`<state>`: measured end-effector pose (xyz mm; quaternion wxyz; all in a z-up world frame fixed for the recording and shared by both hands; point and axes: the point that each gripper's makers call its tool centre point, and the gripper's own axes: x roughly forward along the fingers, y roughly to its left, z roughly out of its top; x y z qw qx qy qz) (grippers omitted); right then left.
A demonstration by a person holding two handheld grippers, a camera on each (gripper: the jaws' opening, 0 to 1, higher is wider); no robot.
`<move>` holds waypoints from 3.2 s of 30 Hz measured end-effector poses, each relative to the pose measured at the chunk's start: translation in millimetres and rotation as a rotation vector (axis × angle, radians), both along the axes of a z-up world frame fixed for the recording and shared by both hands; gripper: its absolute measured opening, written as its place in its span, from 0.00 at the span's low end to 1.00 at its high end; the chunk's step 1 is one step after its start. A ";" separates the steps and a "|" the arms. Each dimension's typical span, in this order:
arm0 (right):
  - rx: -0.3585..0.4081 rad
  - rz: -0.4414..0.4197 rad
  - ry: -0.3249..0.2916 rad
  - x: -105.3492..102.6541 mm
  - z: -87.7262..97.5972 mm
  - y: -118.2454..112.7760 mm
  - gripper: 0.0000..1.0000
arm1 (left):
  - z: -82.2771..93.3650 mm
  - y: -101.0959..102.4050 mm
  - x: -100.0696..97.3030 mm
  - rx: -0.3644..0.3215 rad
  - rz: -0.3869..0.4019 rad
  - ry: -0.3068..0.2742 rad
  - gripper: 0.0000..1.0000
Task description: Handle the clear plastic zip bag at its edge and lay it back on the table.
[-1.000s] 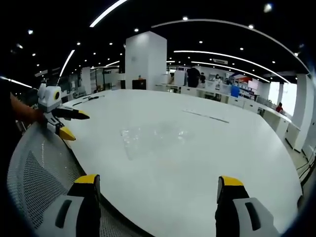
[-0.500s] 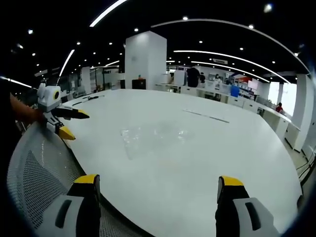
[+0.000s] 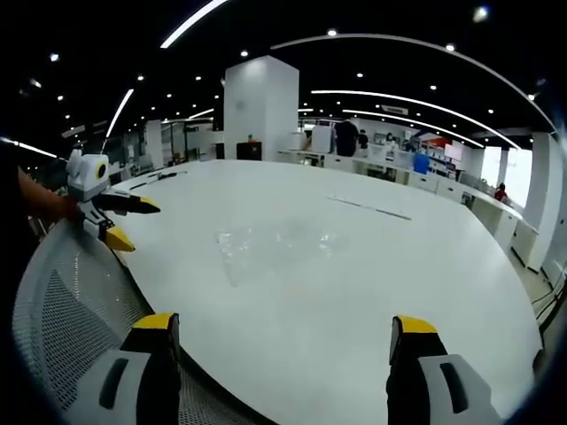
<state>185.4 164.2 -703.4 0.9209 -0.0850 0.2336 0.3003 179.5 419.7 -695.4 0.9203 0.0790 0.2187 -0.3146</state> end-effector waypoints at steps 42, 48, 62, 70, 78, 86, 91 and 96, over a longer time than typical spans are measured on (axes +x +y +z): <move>-0.003 -0.002 0.008 -0.5 0.0 0.1 0.99 | 0.2 -4.1 -2.1 0.034 -0.042 0.000 0.82; -0.003 -0.004 0.008 -0.5 0.1 -0.1 0.99 | -2.1 -5.6 -2.5 0.083 -0.092 -0.003 0.79; -0.011 -0.008 0.011 -0.6 -1.3 -2.4 0.99 | -2.1 -2.8 8.5 0.108 -0.139 -0.002 0.74; -0.010 -0.015 0.009 -0.5 -0.5 -2.9 0.99 | -0.7 -1.1 17.9 0.116 -0.149 -0.008 0.74; -0.012 -0.016 0.011 -0.6 -0.6 -2.8 0.99 | 3.5 -0.2 27.9 0.130 -0.160 -0.027 0.70; -0.012 -0.014 0.013 -0.4 -0.9 -2.7 0.99 | 3.6 2.4 37.0 0.149 -0.182 -0.033 0.70; -0.012 -0.012 0.014 -0.4 -1.2 -2.5 0.99 | 4.0 2.9 40.8 0.164 -0.200 -0.032 0.69; -0.012 -0.010 0.017 -0.6 -2.1 -2.6 0.99 | 6.8 3.5 46.4 0.167 -0.205 -0.034 0.68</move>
